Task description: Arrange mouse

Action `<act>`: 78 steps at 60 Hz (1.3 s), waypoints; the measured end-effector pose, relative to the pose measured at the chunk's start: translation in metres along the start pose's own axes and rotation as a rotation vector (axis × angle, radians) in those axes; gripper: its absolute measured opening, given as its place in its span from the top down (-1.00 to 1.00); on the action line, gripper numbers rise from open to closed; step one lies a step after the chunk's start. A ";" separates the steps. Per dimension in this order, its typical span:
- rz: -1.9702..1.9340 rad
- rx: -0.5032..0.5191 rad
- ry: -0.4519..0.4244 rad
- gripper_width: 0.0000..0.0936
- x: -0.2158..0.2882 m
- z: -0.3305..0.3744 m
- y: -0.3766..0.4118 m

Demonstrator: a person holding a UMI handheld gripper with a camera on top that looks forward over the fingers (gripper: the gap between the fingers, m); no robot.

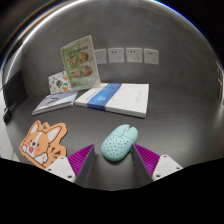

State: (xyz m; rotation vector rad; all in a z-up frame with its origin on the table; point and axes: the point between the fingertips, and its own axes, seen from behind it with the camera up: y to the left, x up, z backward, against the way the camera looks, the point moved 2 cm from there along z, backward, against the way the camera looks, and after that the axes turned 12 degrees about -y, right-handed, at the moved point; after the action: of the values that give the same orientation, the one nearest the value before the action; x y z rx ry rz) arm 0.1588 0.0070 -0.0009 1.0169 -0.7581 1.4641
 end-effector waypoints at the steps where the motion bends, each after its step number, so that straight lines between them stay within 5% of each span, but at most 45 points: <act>1: -0.005 0.003 -0.003 -0.74 0.001 -0.003 0.000; 11: -0.009 -0.030 -0.006 -0.72 0.018 -0.034 -0.005; 15: 0.037 -0.069 -0.011 -0.17 0.019 -0.043 -0.009; 28: -0.065 -0.176 -0.022 0.12 0.023 -0.033 -0.014; 36: -0.007 -0.295 -0.197 0.16 0.092 0.022 0.006; 46: 0.007 -0.256 -0.377 0.16 0.151 0.058 0.150; 52: 0.020 -0.208 -0.333 0.17 0.122 0.034 0.231; 62: 0.014 -0.177 -0.126 0.17 0.029 -0.003 0.293; 78: 0.048 -0.198 -0.051 0.04 -0.019 -0.015 0.298</act>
State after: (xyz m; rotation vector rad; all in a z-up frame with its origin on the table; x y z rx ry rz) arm -0.1376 -0.0320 0.0020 0.8926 -0.9502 1.3776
